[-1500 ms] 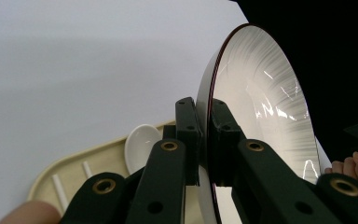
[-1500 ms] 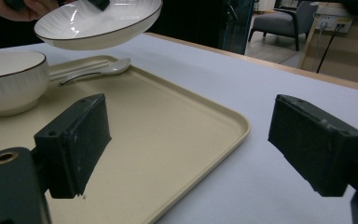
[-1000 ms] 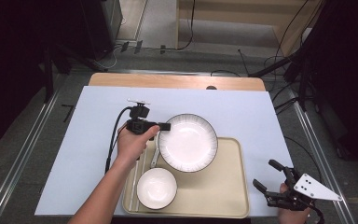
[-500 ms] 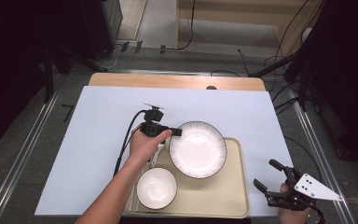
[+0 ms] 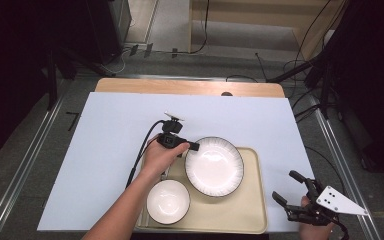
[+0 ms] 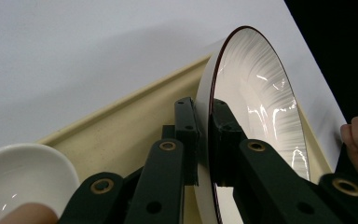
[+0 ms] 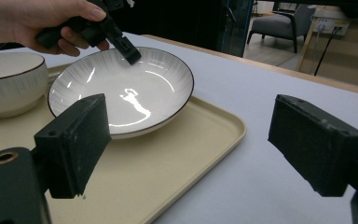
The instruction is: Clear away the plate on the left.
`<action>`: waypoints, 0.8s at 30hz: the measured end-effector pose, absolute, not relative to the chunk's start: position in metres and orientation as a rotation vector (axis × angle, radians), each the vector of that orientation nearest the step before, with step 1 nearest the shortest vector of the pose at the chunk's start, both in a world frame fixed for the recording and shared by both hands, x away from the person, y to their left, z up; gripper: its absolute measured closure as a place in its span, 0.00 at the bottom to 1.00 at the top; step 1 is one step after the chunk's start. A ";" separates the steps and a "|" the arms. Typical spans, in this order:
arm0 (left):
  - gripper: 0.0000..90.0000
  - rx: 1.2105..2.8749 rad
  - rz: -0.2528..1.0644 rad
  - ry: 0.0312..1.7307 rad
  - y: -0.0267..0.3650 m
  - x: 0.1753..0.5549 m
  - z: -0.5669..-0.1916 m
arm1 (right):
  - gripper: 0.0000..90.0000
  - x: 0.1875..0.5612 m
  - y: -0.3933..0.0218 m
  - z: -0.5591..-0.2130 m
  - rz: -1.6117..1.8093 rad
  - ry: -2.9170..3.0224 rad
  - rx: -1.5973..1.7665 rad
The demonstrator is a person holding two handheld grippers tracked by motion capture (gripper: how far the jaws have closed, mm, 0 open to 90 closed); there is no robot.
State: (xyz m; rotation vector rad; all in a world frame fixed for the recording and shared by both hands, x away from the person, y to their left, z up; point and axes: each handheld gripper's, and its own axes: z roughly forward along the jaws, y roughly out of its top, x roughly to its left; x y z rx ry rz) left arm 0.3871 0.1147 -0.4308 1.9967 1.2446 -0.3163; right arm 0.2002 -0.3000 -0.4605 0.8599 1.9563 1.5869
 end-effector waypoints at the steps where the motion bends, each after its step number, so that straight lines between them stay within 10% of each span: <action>1: 0.93 2.002 -0.317 1.246 0.114 0.388 -0.432 | 0.14 0.200 -0.300 -0.461 1.588 1.956 0.859; 11: 0.94 2.054 -0.289 1.242 0.112 0.388 -0.436 | 0.14 0.199 -0.300 -0.459 1.585 1.953 0.858; 24: 0.59 1.976 -0.155 1.197 0.125 0.381 -0.419 | 0.14 0.199 -0.301 -0.460 1.585 1.955 0.859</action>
